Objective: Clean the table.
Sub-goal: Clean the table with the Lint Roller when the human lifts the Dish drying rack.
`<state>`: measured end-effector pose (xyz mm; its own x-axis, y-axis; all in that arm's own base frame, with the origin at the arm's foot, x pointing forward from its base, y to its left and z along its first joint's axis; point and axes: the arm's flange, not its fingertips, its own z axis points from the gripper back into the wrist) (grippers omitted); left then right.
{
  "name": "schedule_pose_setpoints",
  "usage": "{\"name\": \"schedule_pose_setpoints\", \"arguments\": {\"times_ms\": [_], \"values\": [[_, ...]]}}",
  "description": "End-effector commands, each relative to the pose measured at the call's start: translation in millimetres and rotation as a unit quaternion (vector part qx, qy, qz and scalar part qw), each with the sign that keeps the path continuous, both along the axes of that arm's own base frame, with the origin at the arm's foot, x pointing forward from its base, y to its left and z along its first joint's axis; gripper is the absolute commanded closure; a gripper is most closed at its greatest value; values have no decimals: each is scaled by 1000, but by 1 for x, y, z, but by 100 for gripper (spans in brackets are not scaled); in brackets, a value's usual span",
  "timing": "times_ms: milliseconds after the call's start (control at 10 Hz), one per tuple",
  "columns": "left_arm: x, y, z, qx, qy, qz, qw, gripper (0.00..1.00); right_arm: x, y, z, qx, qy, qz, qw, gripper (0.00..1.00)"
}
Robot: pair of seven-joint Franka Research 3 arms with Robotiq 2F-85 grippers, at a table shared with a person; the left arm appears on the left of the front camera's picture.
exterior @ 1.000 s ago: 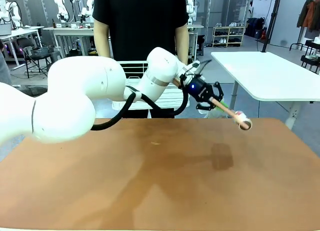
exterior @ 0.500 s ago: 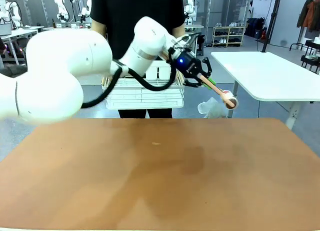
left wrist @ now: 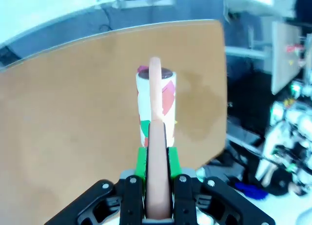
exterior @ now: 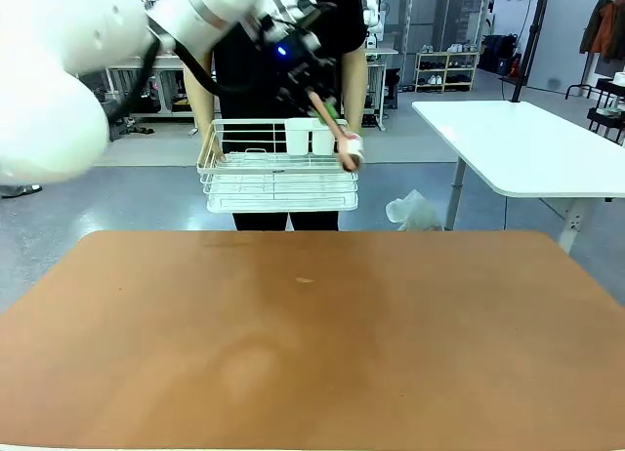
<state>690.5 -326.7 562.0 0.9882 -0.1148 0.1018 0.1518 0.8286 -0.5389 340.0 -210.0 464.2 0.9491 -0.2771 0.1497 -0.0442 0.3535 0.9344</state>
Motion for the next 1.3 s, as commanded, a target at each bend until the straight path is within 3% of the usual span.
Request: {"name": "schedule_pose_setpoints", "arguments": {"times_ms": [0,300,500,700,800,1000,1200], "values": [[-136,102,-17,71,-46,60,995,79,-3,1,1,3,-12,2,1000,0],[-230,221,2,117,-87,164,976,79,-3,1,1,3,-12,2,1000,0],[-292,275,-2,91,-99,222,966,79,-3,1,1,3,-12,2,1000,0],[-327,305,-13,114,-89,274,951,79,-3,1,1,3,-12,2,1000,0],[-333,319,-20,133,-78,280,948,79,-3,1,1,3,-12,2,1000,0],[-326,341,-37,129,-57,251,958,79,-3,1,1,3,-12,2,1000,0],[-297,335,-54,130,-41,202,970,79,-3,1,1,3,-12,2,1000,0]]}}
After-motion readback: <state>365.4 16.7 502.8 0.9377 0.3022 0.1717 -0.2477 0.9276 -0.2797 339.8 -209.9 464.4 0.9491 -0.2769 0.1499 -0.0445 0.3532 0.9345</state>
